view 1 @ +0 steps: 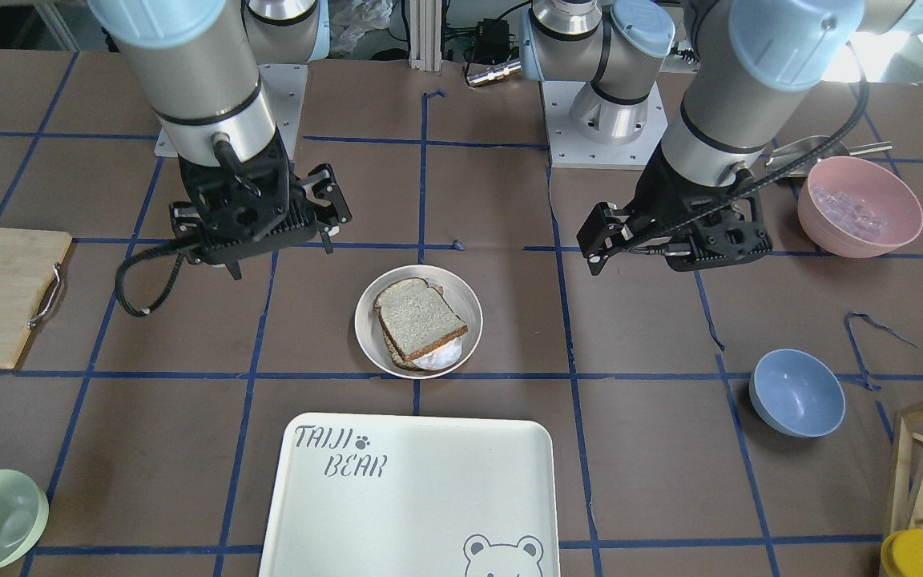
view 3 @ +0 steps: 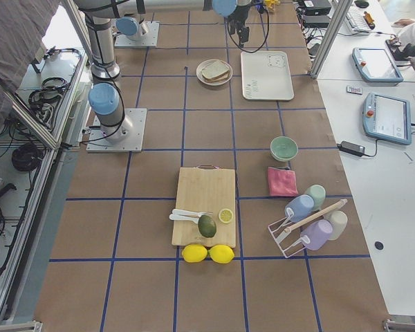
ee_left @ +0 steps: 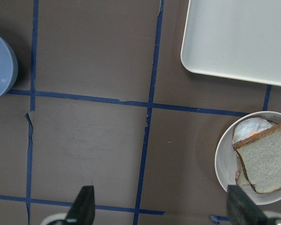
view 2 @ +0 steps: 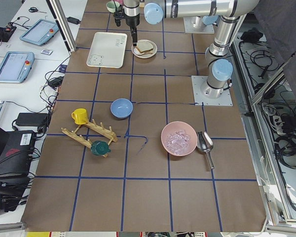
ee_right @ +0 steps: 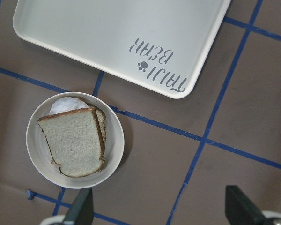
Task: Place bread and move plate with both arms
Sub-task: 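Raise the right gripper away while the left arm reaches toward the plate, then grasp the rim of the white plate with the left gripper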
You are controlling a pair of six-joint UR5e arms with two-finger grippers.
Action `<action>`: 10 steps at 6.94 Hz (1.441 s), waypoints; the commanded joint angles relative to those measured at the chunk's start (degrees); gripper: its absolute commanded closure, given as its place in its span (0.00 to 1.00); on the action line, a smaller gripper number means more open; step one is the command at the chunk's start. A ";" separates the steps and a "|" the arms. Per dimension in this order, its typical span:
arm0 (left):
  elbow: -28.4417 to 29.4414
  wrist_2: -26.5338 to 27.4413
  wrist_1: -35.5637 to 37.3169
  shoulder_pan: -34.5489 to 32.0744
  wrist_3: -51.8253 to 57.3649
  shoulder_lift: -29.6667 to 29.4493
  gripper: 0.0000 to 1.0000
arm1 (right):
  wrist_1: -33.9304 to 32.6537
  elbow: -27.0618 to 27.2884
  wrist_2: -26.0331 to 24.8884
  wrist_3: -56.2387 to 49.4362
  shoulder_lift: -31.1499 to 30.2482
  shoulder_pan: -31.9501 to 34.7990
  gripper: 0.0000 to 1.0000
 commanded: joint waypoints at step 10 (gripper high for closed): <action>-28.69 -4.40 39.63 -13.56 -24.87 -11.31 0.66 | 6.34 3.97 -2.75 5.48 -8.97 -6.52 0.00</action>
